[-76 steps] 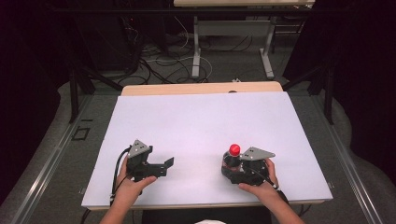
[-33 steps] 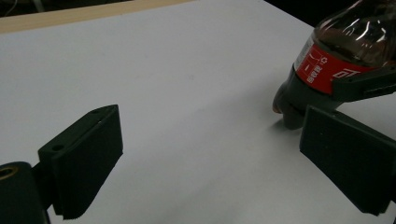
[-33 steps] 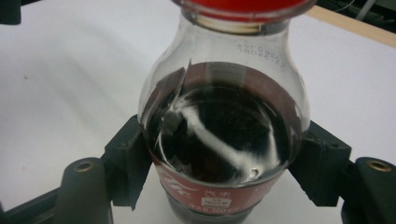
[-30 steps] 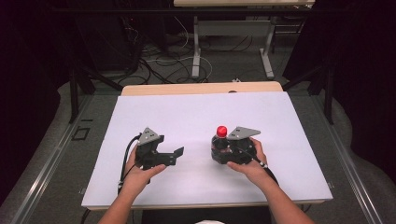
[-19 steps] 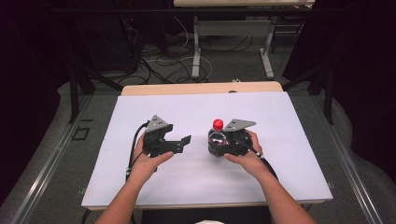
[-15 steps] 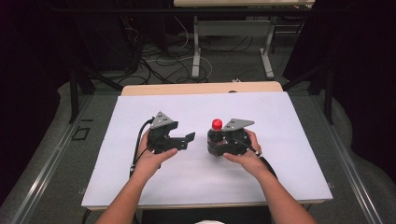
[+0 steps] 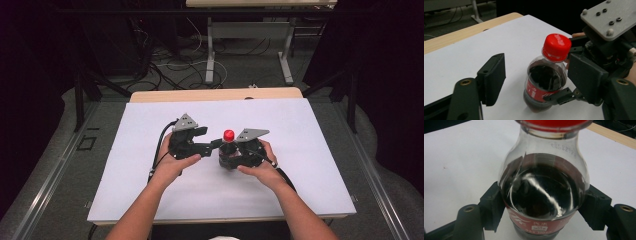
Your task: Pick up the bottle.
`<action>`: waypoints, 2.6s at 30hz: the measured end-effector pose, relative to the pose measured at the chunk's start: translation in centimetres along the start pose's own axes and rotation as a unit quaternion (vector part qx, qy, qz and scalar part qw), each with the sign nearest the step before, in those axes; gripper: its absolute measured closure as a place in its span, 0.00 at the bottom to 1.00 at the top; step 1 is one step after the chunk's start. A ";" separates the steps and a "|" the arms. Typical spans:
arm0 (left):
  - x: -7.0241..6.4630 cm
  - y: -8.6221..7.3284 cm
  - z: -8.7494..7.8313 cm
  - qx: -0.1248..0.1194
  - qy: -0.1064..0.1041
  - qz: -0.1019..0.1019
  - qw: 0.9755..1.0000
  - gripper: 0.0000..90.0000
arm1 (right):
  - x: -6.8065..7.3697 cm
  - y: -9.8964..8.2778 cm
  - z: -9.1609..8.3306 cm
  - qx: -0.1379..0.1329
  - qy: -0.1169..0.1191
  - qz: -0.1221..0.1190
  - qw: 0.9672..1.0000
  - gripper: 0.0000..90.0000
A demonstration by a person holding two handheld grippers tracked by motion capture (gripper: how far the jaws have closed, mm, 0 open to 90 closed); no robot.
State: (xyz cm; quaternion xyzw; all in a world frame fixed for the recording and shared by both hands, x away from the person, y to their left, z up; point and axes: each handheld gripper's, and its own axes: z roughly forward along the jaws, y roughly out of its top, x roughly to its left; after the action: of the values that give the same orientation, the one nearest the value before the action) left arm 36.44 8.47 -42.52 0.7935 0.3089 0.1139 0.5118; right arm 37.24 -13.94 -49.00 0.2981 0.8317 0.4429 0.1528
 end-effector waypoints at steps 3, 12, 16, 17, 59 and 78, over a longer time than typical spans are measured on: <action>-0.2 0.7 0.1 0.006 -0.018 -0.001 1.000 0.38 | 0.3 0.0 -0.1 -0.002 -0.001 -0.006 1.000 0.33; -1.2 2.1 0.9 0.035 -0.061 0.004 0.998 0.45 | 1.0 0.0 -0.4 -0.005 0.019 -0.015 1.000 0.33; -1.6 2.3 1.3 0.040 -0.063 0.002 0.997 0.50 | 1.2 -0.1 -0.6 -0.008 0.029 -0.013 0.999 0.33; -1.7 2.4 1.5 0.042 -0.066 0.004 0.997 0.51 | 1.2 -0.2 -0.7 -0.007 0.031 -0.015 0.999 0.33; -4.3 2.5 2.2 0.051 0.078 -0.066 0.993 0.67 | 2.8 0.0 -0.5 -0.011 -0.012 0.016 1.000 0.33; -1.7 3.1 0.8 0.059 -0.098 -0.013 0.993 0.49 | 2.7 0.3 -1.2 -0.021 0.060 -0.003 0.998 0.33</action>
State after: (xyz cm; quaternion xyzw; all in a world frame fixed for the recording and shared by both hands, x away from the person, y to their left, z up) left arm 36.65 5.97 -39.91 0.8258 0.2735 0.0100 0.4931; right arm 34.65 -12.89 -48.00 0.2649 0.8307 0.4771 0.1104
